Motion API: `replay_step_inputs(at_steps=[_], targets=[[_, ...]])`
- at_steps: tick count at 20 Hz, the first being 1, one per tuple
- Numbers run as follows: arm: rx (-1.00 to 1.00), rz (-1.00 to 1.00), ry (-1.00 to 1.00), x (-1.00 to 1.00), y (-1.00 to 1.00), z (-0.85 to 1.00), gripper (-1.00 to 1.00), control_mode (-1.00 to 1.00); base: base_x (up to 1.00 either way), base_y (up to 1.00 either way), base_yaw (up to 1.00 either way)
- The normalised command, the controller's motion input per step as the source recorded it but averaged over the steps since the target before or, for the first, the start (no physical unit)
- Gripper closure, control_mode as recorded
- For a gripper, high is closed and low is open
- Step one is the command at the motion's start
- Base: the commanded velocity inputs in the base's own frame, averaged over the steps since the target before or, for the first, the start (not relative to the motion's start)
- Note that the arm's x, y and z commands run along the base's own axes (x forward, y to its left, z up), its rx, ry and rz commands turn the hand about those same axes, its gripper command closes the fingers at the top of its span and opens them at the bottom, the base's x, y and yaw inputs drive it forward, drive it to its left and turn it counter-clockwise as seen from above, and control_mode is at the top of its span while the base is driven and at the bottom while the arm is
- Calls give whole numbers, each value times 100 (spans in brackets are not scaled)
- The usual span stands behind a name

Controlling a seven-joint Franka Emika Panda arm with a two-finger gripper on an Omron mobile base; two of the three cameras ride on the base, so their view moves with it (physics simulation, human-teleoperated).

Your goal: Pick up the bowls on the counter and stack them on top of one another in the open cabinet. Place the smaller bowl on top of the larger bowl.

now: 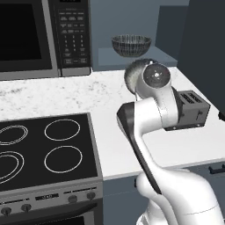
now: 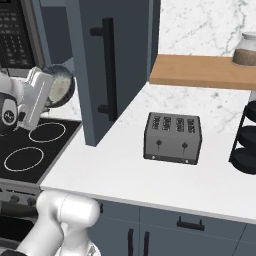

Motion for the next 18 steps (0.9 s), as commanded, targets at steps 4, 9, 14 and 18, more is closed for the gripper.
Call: replay_step_inputs(at_steps=[4,9,14,18], targets=[[0,0,0,15,0,69,100,-100,0,0,0],[1,0,-4,10,-4,65,100,-100,0,0,0],[7,-2,0,59,-30,35,100,-100,0,0,0],[5,-2,0,64,-18,26,100,-100,0,0,0]])
